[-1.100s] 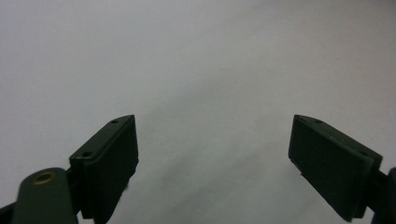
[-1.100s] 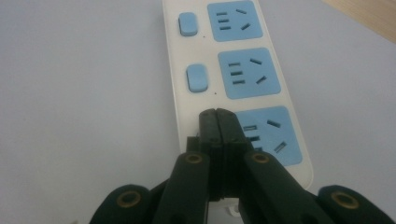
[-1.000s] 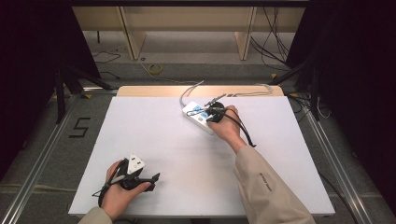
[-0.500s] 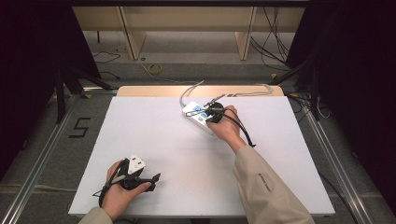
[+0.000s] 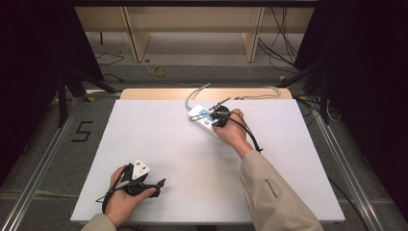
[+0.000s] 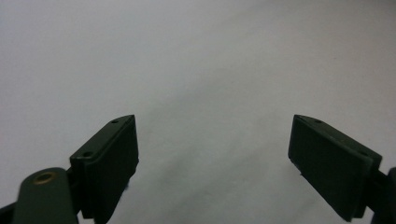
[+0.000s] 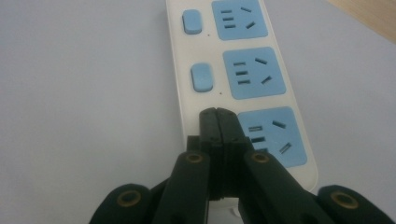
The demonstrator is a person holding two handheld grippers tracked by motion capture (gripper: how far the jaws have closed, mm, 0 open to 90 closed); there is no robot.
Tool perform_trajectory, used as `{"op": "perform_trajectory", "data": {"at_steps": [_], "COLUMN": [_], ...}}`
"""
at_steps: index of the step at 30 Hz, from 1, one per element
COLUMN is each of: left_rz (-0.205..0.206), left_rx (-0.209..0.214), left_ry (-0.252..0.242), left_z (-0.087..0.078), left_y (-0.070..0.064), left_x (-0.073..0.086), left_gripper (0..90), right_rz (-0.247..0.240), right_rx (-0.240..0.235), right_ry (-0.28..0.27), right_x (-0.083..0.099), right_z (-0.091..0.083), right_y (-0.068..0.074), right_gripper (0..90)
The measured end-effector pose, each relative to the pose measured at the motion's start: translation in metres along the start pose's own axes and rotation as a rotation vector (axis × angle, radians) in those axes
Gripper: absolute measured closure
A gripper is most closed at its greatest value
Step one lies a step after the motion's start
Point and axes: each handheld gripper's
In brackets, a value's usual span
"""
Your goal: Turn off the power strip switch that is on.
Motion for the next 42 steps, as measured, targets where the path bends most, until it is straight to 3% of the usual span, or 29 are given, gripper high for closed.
{"op": "perform_trajectory", "data": {"at_steps": [42], "left_rz": [0.002], "left_rx": [0.0], "left_ry": [0.0], "left_z": [0.0003], "left_y": [-0.0001], "left_x": [-0.0002], "left_gripper": [15.6], "right_rz": [0.023], "right_rx": [0.004], "right_ry": [-0.032], "right_x": [0.0054], "right_z": [-0.0009], "right_y": [0.0015], "right_gripper": [90.0]}}
Point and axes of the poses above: each handheld gripper's, and its own axes: z roughly forward along the jaws, x roughly out of its underside, y roughly to its left, and after that the axes turned 3 degrees about -y, right-handed
